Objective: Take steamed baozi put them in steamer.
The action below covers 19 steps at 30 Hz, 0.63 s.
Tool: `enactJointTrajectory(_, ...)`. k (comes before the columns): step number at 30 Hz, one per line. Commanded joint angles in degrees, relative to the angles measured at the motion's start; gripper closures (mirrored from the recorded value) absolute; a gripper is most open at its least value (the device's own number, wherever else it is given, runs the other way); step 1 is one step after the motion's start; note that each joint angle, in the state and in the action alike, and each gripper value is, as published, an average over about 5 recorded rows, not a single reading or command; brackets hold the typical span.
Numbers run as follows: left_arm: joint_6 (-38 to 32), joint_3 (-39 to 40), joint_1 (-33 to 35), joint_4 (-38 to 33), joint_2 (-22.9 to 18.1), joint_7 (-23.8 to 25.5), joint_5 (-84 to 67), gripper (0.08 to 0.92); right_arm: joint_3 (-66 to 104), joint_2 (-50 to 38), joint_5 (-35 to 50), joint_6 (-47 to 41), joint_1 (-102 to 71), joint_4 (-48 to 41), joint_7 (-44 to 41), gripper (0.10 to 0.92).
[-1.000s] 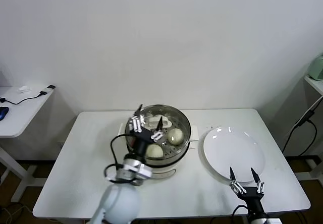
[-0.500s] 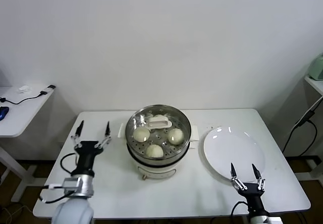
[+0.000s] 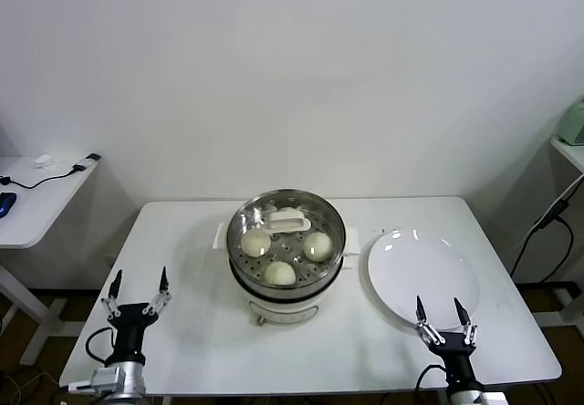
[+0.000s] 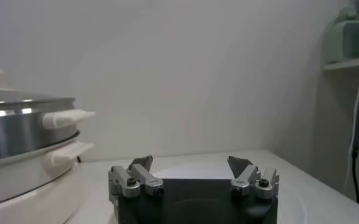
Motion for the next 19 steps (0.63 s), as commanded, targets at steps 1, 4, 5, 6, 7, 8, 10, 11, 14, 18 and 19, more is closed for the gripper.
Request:
enactJointTrajectory(1, -5.2, -0.5, 2.9, 6.1, 0.0, 1.2, -0.3, 0.177, -0.5, -0.2, 0.2, 0.3, 0.1, -0.6, -0.2, 0.203)
enactJointTrajectory(4, -4.5, -0.5, 3.2, 5.8, 0.0, 1.9, 0.0, 0.177, -0.7, -0.2, 0.1, 0.3, 0.1, -0.6, -0.3, 0.203)
enactJointTrajectory(5, -4.2, -0.5, 3.3, 5.7, 0.0, 2.0, 0.1, 0.177, -0.7, -0.2, 0.1, 0.4, 0.1, -0.5, -0.3, 0.203)
enactJointTrajectory(6, -3.9, -0.5, 3.4, 5.5, 0.0, 2.1, 0.3, 0.177, -0.8, -0.2, 0.1, 0.4, 0.1, -0.5, -0.4, 0.203)
enactJointTrajectory(7, -3.6, -0.4, 3.5, 5.4, 0.0, 2.2, 0.5, 0.177, -0.8, -0.2, 0.0, 0.4, 0.1, -0.5, -0.4, 0.203)
enactJointTrajectory(8, -3.5, -0.4, 3.6, 5.4, 0.0, 2.3, 0.7, 0.177, -0.8, -0.3, 0.0, 0.4, 0.1, -0.5, -0.5, 0.203)
enactJointTrajectory(10, -3.3, -0.3, 3.7, 5.3, 0.0, 2.4, 1.1, 0.177, -0.8, -0.3, 0.0, 0.3, 0.0, -0.4, -0.6, 0.203)
enactJointTrajectory(11, -3.3, -0.2, 3.7, 5.3, 0.0, 2.5, 1.2, 0.177, -0.8, -0.4, 0.0, 0.3, 0.0, -0.3, -0.6, 0.203)
enactJointTrajectory(14, -3.2, 0.0, 3.8, 5.1, 0.0, 2.7, 1.3, 0.177, -0.8, -0.4, -0.1, 0.3, 0.0, -0.2, -0.7, 0.203)
enactJointTrajectory(18, -3.0, 0.2, 4.0, 4.8, -0.2, 2.7, 1.5, 0.177, -0.8, -0.4, -0.2, 0.3, -0.1, -0.1, -0.8, 0.203)
enactJointTrajectory(19, -3.0, 0.2, 4.0, 4.7, -0.2, 2.8, 1.5, 0.177, -0.8, -0.4, -0.2, 0.3, -0.1, -0.1, -0.8, 0.203)
